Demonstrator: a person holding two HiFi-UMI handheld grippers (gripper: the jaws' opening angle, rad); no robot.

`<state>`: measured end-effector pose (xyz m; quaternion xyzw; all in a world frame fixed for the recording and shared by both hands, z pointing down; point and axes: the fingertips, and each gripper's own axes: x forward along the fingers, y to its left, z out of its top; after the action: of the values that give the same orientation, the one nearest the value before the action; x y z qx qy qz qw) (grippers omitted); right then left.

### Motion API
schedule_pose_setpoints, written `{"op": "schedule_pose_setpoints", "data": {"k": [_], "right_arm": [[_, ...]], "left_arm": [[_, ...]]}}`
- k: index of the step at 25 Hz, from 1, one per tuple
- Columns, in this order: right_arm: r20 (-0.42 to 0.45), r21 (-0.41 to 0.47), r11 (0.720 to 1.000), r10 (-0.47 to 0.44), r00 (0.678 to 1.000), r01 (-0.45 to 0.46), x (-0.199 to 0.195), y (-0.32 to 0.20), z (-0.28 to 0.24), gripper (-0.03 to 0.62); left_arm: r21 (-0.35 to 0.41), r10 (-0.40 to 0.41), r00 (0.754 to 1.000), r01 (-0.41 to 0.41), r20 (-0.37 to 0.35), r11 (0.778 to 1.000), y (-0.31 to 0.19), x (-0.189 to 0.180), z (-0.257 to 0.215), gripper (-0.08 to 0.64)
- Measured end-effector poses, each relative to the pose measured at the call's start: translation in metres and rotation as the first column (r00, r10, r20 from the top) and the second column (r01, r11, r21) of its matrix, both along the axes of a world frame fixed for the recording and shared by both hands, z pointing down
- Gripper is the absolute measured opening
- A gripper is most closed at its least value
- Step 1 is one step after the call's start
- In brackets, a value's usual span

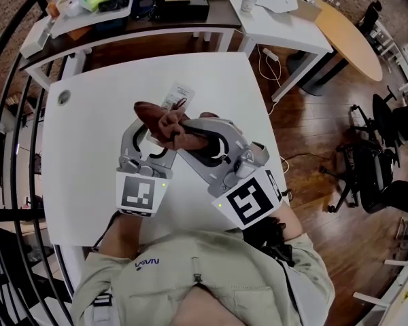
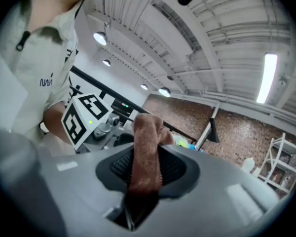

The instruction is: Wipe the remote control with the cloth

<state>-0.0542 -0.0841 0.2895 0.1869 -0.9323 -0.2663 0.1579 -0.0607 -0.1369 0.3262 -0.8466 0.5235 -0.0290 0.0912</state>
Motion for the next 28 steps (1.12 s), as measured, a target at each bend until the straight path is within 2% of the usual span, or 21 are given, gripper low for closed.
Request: {"op": "schedule_pose_setpoints", "data": {"k": [3, 6, 8, 11, 15, 18, 21, 26, 28], "right_arm": [[0.128, 0.025, 0.996, 0.084, 0.988, -0.088, 0.017, -0.013, -0.019, 0.106], [0.279, 0.026, 0.981, 0.177, 0.944, -0.192, 0.035, -0.029, -0.039, 0.106], [0.357, 0.019, 0.971, 0.216, 0.909, -0.238, 0.046, -0.038, -0.051, 0.106], [0.424, 0.01, 0.96, 0.25, 0.87, -0.281, 0.058, -0.048, -0.06, 0.107], [0.482, -0.007, 0.957, 0.257, 0.837, -0.289, 0.064, -0.056, -0.064, 0.107], [0.492, -0.02, 0.965, 0.238, 0.837, -0.263, 0.059, -0.058, -0.061, 0.107], [0.482, -0.026, 0.975, 0.204, 0.852, -0.219, 0.048, -0.056, -0.053, 0.107], [0.461, -0.063, 0.985, 0.17, 0.871, -0.159, 0.034, -0.055, -0.037, 0.107], [0.456, -0.08, 0.988, 0.154, 0.876, -0.132, 0.03, -0.055, -0.032, 0.107]], "left_arm": [[-0.046, 0.024, 0.993, -0.03, -0.112, 0.998, 0.001, -0.005, -0.005, 0.242], [-0.037, 0.062, 0.989, -0.067, -0.132, 0.997, 0.005, -0.01, -0.006, 0.242], [-0.034, 0.089, 0.981, -0.096, -0.171, 0.995, 0.009, -0.01, -0.011, 0.242], [-0.029, 0.136, 0.955, -0.149, -0.264, 0.988, 0.014, -0.008, -0.023, 0.242], [-0.016, 0.201, 0.91, -0.222, -0.362, 0.975, 0.019, -0.007, -0.034, 0.242], [-0.019, 0.227, 0.88, -0.258, -0.418, 0.966, 0.019, -0.008, -0.037, 0.243], [-0.027, 0.24, 0.852, -0.284, -0.465, 0.958, 0.015, -0.01, -0.036, 0.243], [-0.048, 0.229, 0.833, -0.292, -0.503, 0.955, 0.005, -0.016, -0.03, 0.244], [-0.055, 0.228, 0.818, -0.301, -0.528, 0.952, 0.001, -0.019, -0.029, 0.244]]}}
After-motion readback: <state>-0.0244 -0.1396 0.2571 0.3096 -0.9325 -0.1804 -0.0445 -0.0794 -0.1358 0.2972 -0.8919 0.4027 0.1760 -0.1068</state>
